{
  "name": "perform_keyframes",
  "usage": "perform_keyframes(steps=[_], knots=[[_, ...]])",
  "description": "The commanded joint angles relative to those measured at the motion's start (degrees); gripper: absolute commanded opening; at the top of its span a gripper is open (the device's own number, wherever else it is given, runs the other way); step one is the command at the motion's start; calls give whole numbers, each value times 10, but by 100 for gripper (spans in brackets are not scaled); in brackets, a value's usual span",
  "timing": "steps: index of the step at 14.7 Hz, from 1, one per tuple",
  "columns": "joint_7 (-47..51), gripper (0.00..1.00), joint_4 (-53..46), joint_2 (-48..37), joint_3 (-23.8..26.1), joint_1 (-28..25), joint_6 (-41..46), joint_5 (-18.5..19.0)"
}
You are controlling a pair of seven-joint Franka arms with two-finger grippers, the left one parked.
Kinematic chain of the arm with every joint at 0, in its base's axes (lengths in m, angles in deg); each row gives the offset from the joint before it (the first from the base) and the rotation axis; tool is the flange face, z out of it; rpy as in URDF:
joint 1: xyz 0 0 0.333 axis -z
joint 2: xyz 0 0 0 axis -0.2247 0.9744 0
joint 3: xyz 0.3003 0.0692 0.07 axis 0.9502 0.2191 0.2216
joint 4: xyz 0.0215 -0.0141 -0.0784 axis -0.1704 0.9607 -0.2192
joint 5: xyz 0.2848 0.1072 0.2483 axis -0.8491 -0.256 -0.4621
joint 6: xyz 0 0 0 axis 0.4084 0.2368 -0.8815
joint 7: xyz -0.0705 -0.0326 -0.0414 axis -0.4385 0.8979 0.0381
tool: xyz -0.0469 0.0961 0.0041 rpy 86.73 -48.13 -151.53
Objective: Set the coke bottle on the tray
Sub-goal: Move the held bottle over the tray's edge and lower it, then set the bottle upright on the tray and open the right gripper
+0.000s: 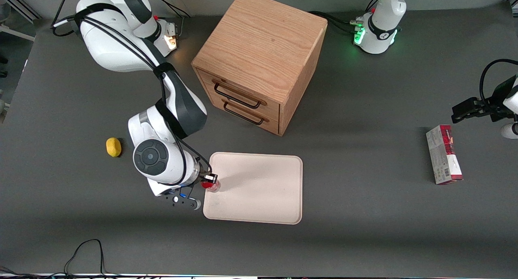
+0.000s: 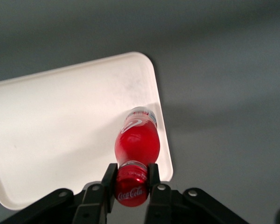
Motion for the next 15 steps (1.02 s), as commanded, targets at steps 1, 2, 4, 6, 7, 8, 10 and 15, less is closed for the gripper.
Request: perform_keyframes(steps=[1, 2, 4, 6, 7, 8, 10, 15], knots=[[25, 0, -33, 32, -1, -3, -35, 13], [35, 0, -33, 36, 0, -4, -41, 25], [39, 0, -34, 42, 0, -4, -55, 32], [40, 0, -34, 45, 0, -4, -58, 33], [40, 0, -34, 46, 0, -4, -60, 33], [40, 0, -34, 48, -1, -4, -66, 33], [41, 0, -34, 50, -1, -3, -69, 33], [40, 100, -32, 50, 1, -7, -77, 57]])
